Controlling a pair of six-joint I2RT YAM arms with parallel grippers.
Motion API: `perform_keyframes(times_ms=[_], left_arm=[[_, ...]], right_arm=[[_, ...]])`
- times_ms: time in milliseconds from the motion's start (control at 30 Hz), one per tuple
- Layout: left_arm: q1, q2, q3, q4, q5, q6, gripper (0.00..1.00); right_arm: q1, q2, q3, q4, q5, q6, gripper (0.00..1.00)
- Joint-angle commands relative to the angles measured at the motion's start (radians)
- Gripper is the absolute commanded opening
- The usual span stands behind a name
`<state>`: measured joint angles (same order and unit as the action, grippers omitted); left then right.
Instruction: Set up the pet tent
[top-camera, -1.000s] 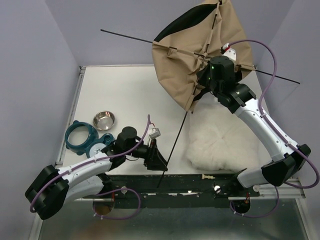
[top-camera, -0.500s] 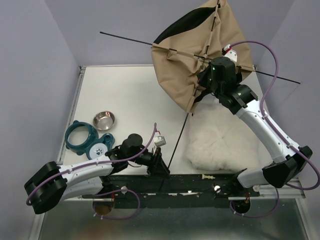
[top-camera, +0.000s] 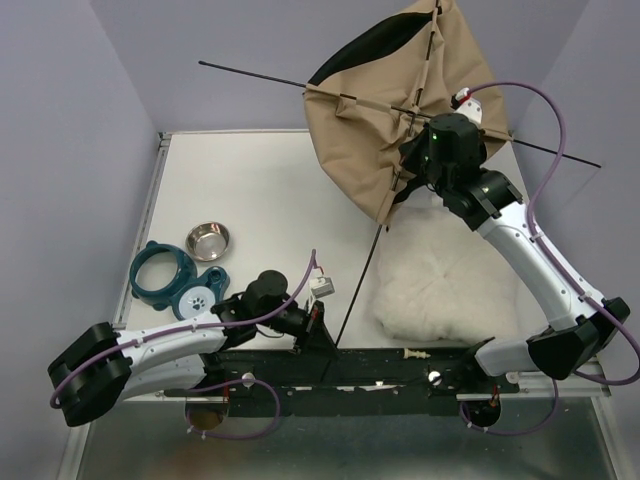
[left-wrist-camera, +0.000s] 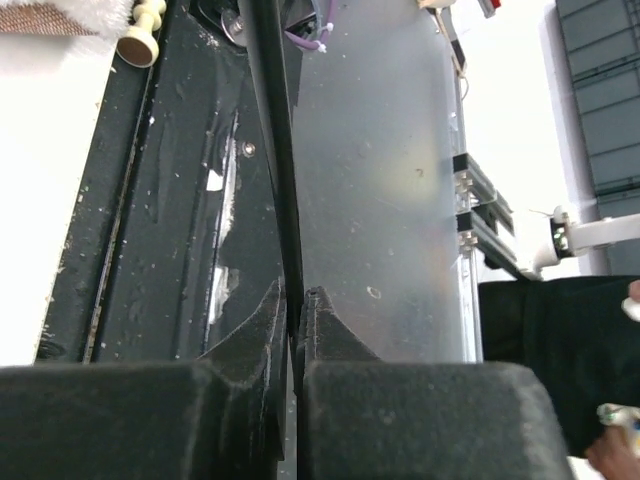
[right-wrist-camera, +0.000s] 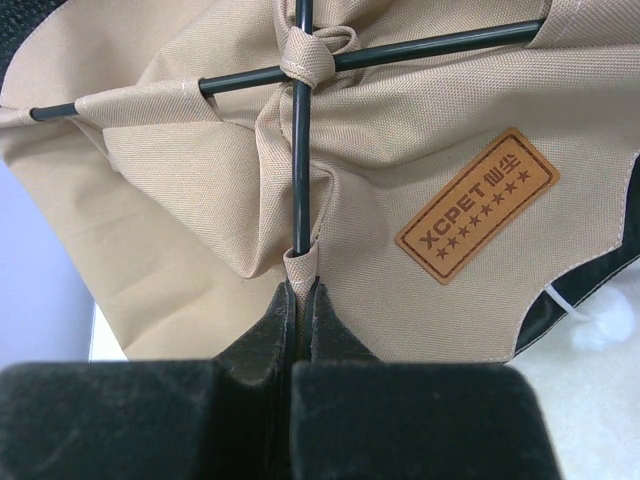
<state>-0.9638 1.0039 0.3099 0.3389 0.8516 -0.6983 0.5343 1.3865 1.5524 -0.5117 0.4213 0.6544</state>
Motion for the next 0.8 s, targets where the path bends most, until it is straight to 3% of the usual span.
perform_keyframes(times_ms=[0,67,200,233,333,467,600,700,767], left_arm=[[-0.006,-0.042,0.029,-0.021,0.020,0.011,0.00],[-0.006,-0.060,0.061,-0.050,0.017,-0.006,0.00],[0.007,-0.086,0.165,-0.221,0.015,0.008,0.00],[0.008,-0.096,0.184,-0.242,0.033,-0.010,0.00],[0.008,-0.135,0.231,-0.337,0.118,0.002,0.00],[0.007,-0.258,0.247,-0.510,0.257,0.031,0.00],[0.000,-0.315,0.314,-0.797,0.286,0.128,0.00],[0.002,-0.333,0.327,-0.882,0.287,0.147,0.00],[0.007,-0.341,0.322,-0.856,0.267,0.119,0.00]], right_arm=[[-0.013,-0.037,-0.028,0.050,-0.010,0.002,0.01],[-0.013,-0.047,-0.057,0.059,-0.061,-0.015,0.05],[-0.013,-0.072,-0.087,0.018,-0.247,-0.135,0.42],[-0.013,-0.082,-0.089,-0.003,-0.298,-0.178,0.45],[-0.013,-0.157,-0.153,-0.010,-0.407,-0.246,0.46],[-0.013,-0.280,-0.294,0.016,-0.582,-0.247,0.59],[-0.011,-0.333,-0.364,0.021,-0.662,-0.233,0.74],[-0.011,-0.352,-0.371,0.030,-0.691,-0.259,0.74],[-0.011,-0.359,-0.379,0.032,-0.699,-0.278,0.74]])
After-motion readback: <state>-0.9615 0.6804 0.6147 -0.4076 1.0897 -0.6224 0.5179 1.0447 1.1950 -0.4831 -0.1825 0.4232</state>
